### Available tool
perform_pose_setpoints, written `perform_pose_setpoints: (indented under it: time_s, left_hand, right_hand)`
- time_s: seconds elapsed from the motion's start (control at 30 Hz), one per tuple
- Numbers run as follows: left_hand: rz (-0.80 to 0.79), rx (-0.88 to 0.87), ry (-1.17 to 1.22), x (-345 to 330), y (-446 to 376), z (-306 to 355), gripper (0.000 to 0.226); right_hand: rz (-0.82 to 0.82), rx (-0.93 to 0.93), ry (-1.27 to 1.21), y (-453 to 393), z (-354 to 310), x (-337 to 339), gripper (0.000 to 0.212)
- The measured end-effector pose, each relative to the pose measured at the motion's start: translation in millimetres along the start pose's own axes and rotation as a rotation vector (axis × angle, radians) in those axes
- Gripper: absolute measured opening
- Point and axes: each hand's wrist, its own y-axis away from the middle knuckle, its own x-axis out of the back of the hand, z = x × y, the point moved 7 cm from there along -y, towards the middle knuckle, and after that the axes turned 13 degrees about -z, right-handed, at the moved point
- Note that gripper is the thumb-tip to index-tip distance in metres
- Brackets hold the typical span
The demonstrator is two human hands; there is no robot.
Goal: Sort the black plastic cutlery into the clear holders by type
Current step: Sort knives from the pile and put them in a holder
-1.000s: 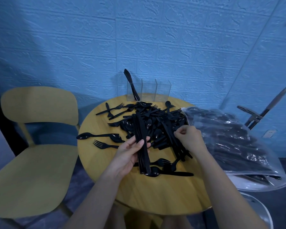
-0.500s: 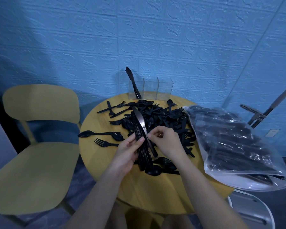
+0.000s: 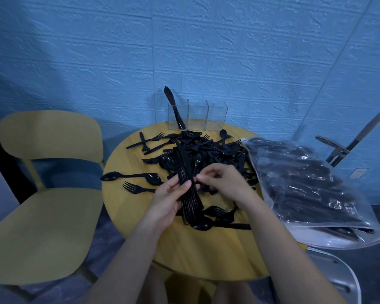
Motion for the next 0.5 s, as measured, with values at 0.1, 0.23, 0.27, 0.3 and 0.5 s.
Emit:
perform_pose_setpoints:
  time_s: [0.1, 0.23, 0.27, 0.3, 0.5]
  left_hand:
    - [0.015, 0.008, 0.051, 1.0, 0.6, 0.2, 0.027]
    - [0.023, 0.019, 0.062, 0.2, 1.3, -0.2, 0.028]
    - [0.028, 0.019, 0.066, 0.6, 1.4, -0.2, 0.028]
    - [0.030, 0.019, 0.070, 0.8, 1.8, 0.0, 0.028]
    - [0.016, 0.016, 0.083, -1.1, 3.5, 0.9, 0.028]
  right_hand:
    - [0.228, -0.148, 0.226, 10.0, 20.2, 42.0, 0.017]
    - [0.182, -0.424, 0.518, 7.1, 54.5, 51.6, 0.030]
    - [0.163, -0.439, 0.524, 4.6, 58.7, 50.2, 0.029]
    - [0.159, -0.440, 0.510, 2.8, 60.6, 49.8, 0.028]
    - [0.238, -0.403, 0.312, 2.3, 63.5, 55.9, 0.005]
